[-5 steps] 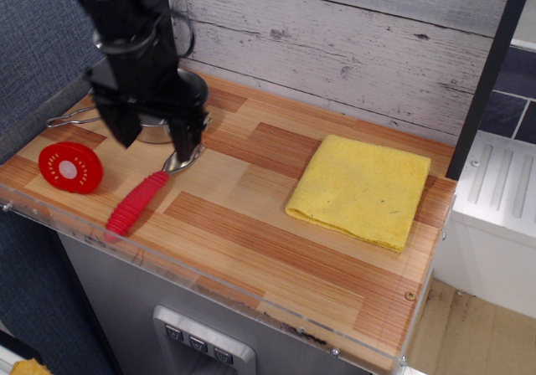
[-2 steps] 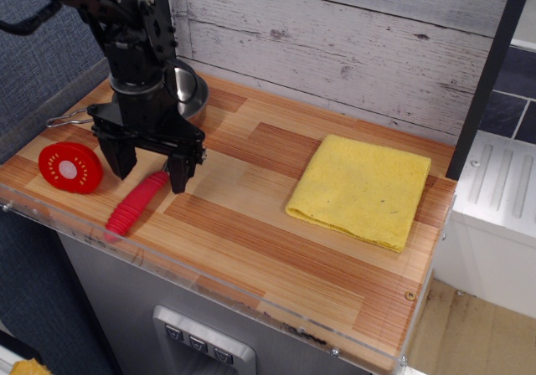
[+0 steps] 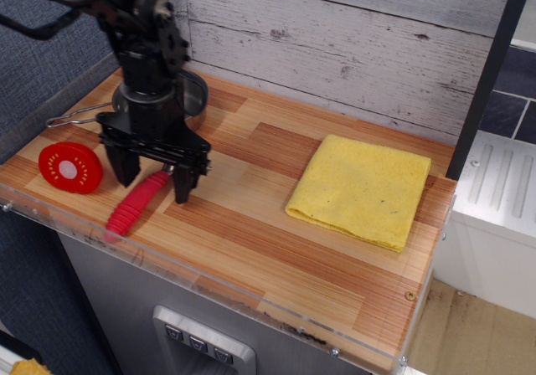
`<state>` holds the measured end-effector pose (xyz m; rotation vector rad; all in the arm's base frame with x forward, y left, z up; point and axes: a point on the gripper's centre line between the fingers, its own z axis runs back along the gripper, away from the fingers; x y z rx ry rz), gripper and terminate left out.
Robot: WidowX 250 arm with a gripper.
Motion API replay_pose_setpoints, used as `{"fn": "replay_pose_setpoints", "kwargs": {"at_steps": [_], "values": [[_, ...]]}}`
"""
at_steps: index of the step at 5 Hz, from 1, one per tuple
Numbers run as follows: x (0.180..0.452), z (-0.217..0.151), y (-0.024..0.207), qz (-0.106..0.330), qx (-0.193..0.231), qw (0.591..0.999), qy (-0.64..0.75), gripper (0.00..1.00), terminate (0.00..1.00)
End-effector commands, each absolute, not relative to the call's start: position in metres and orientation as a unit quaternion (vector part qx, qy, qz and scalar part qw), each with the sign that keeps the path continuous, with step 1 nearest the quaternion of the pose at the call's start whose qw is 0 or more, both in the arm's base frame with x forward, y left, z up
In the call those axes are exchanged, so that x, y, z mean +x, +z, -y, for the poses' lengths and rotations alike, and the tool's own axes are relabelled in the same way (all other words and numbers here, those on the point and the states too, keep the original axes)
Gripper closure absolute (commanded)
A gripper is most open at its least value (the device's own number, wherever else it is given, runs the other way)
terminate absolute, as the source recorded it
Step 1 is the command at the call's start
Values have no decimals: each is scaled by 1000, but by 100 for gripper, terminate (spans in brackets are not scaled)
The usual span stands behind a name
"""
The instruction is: Place the fork on top of towel.
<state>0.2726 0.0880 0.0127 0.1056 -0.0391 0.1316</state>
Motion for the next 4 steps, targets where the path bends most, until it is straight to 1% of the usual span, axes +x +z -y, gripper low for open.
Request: {"fn": "replay_pose_setpoints", "kwargs": {"at_steps": [1,2,3,4], "values": [[280,-88,13,4,62,996,69,0,0],[280,-88,12,3,60,996,66,100,0],[282,-85,19,3,54,997,51,100,0],[282,-76,41,13,36,999,33,100,0]]}}
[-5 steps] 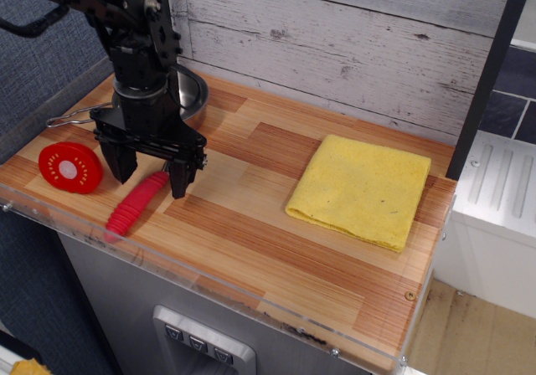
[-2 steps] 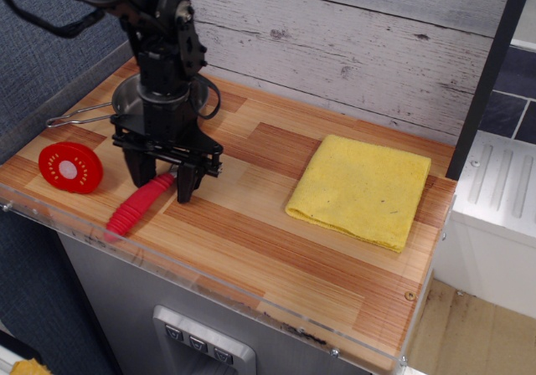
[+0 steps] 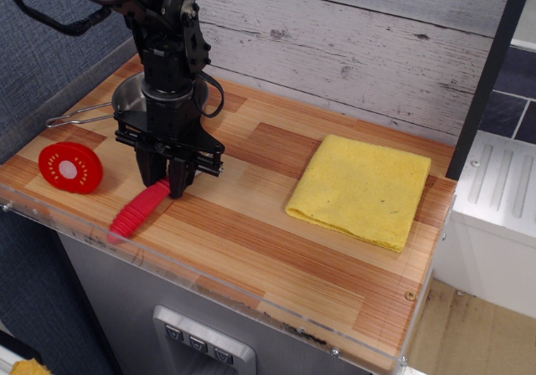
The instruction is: Place the fork on top of towel.
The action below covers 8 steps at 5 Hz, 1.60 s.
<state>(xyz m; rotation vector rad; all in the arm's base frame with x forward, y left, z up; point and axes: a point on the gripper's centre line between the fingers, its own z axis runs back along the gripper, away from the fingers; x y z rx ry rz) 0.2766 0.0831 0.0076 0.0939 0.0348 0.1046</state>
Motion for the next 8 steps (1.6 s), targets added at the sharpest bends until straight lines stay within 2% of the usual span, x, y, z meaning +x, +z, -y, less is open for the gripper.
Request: {"fn": "replay_pose_setpoints", "kwargs": {"at_steps": [1,2,3,4,5,7,8], "values": [[283,-56,77,32,8,996,88,100,0],[296,-28,93,49,-18,992,114,100,0],[324,19,95,45,-51,990,124,100,0],[352,62,94,41,-82,989,118,100,0],[366,83,80,26,-84,990,110,100,0],[361,75,55,0,-56,992,116,100,0],[357,65,53,0,-43,992,117,100,0]]}}
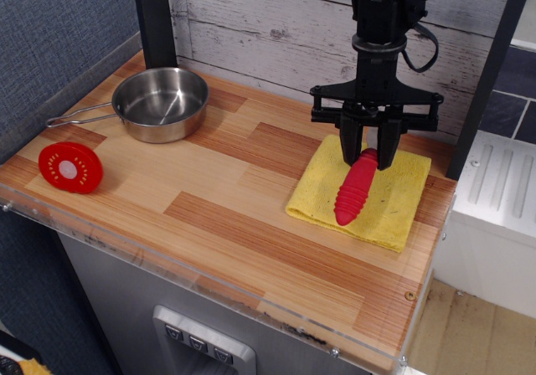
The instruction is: Place the fork on top of towel.
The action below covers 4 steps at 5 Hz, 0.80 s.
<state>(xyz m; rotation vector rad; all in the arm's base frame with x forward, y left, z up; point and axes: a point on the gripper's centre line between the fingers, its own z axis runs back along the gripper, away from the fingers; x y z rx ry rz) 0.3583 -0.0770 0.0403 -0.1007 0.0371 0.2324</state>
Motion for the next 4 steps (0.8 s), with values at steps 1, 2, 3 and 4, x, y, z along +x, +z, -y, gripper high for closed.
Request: {"fn": "replay_pose_setpoints", "kwargs": {"at_steps": [1,2,3,4], "values": [[355,56,50,-11,-31,992,118,0,0],[356,57,56,-6,-29,994,107,0,0],[360,58,75,24,-45,993,104,0,0],[364,52,100,58,-70,991,99,0,0]]}}
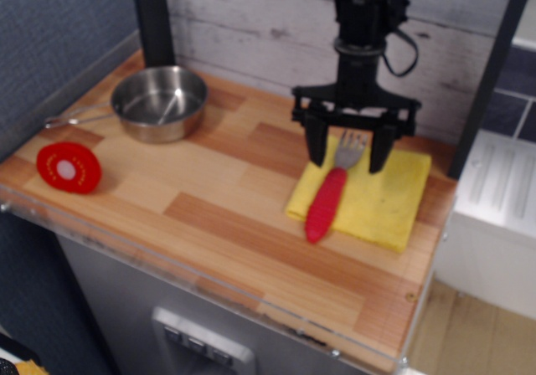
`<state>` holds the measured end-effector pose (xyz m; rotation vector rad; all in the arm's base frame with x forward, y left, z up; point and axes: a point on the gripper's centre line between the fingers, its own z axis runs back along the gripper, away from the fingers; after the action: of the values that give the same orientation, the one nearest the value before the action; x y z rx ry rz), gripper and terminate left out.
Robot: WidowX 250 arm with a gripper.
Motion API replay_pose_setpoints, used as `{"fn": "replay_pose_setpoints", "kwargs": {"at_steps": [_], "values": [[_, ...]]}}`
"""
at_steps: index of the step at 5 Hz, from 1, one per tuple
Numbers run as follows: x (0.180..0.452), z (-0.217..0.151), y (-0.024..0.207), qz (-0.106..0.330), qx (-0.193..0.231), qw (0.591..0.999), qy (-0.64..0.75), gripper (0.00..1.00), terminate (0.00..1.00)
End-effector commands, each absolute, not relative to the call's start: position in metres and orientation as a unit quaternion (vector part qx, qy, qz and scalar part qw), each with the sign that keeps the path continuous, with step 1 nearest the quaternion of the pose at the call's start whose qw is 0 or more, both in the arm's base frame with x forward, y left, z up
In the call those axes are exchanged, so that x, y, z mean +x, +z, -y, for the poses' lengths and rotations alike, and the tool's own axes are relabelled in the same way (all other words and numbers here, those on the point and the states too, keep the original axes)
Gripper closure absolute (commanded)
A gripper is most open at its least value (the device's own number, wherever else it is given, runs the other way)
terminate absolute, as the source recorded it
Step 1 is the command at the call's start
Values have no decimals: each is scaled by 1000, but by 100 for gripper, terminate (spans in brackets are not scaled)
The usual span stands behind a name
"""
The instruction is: Place the fork on top of towel.
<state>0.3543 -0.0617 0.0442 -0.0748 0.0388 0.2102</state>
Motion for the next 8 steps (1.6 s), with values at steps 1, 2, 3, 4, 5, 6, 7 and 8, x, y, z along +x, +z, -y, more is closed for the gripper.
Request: {"fn": "replay_pose_setpoints", "kwargs": {"at_steps": [1,2,3,4,5,6,7,8], "values": [[363,28,143,124,-39,989,71,0,0],[366,-2,166,166,-8,986,30,0,0],[370,-22,159,167,13,986,-6,0,0],[366,-34,151,146,4,989,4,0,0],[359,-35,146,127,-1,992,17,0,0],[353,-30,141,103,-14,994,24,0,0],[354,-30,140,105,-11,994,5,0,0],[354,-30,140,105,-11,994,5,0,0]]}}
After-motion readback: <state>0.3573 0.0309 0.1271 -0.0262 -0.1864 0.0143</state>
